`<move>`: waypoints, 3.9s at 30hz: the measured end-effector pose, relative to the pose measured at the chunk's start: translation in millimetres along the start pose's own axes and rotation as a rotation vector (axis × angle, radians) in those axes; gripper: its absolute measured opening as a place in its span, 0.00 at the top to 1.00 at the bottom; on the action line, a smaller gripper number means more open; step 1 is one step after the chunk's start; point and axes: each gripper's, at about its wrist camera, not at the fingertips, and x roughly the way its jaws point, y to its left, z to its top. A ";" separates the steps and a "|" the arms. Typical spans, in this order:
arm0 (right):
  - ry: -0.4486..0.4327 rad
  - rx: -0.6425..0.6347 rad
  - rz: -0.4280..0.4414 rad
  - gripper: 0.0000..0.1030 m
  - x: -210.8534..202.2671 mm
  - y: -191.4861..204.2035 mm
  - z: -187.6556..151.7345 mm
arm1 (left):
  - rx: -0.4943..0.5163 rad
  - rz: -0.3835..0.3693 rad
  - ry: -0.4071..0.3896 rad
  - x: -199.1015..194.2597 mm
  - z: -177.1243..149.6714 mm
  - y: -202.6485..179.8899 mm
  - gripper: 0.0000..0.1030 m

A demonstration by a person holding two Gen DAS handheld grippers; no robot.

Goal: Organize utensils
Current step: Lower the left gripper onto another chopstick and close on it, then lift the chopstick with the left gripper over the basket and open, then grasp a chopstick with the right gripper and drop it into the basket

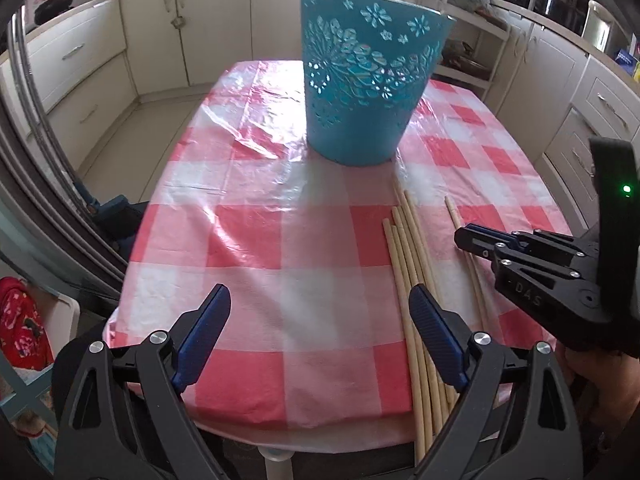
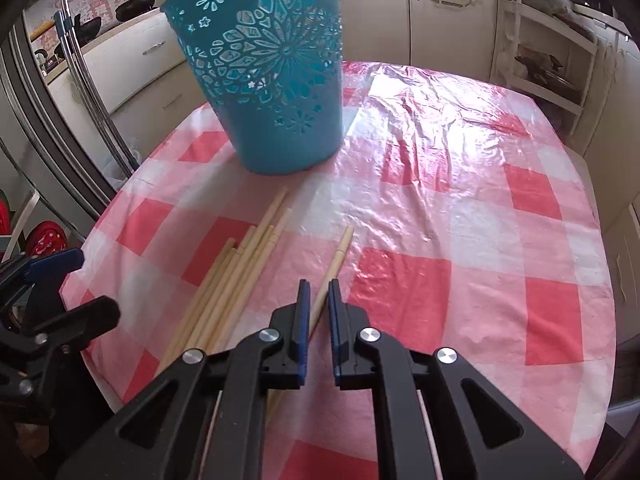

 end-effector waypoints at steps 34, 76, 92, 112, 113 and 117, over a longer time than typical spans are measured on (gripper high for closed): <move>0.017 0.053 0.065 0.86 0.2 -24.2 8.1 | 0.078 -0.080 0.144 49.8 33.8 -13.4 0.95; -0.072 0.064 0.100 0.86 -2.5 -31.8 -4.5 | -0.054 -0.030 -0.700 -77.8 272.6 -26.9 0.95; -0.048 0.079 0.108 0.86 -0.9 -34.0 0.3 | -0.026 0.059 -0.498 -15.3 225.4 -10.3 0.77; -0.025 0.142 0.218 0.94 -28.4 -36.3 2.3 | -0.191 0.069 -0.391 -75.8 68.4 68.1 0.40; -0.050 0.169 0.265 0.94 -37.7 -39.7 4.6 | -0.201 0.069 -0.372 -73.4 60.7 72.2 0.40; -0.182 0.232 0.414 0.95 -80.5 -43.7 31.1 | -0.230 0.067 -0.317 -64.2 41.9 84.4 0.40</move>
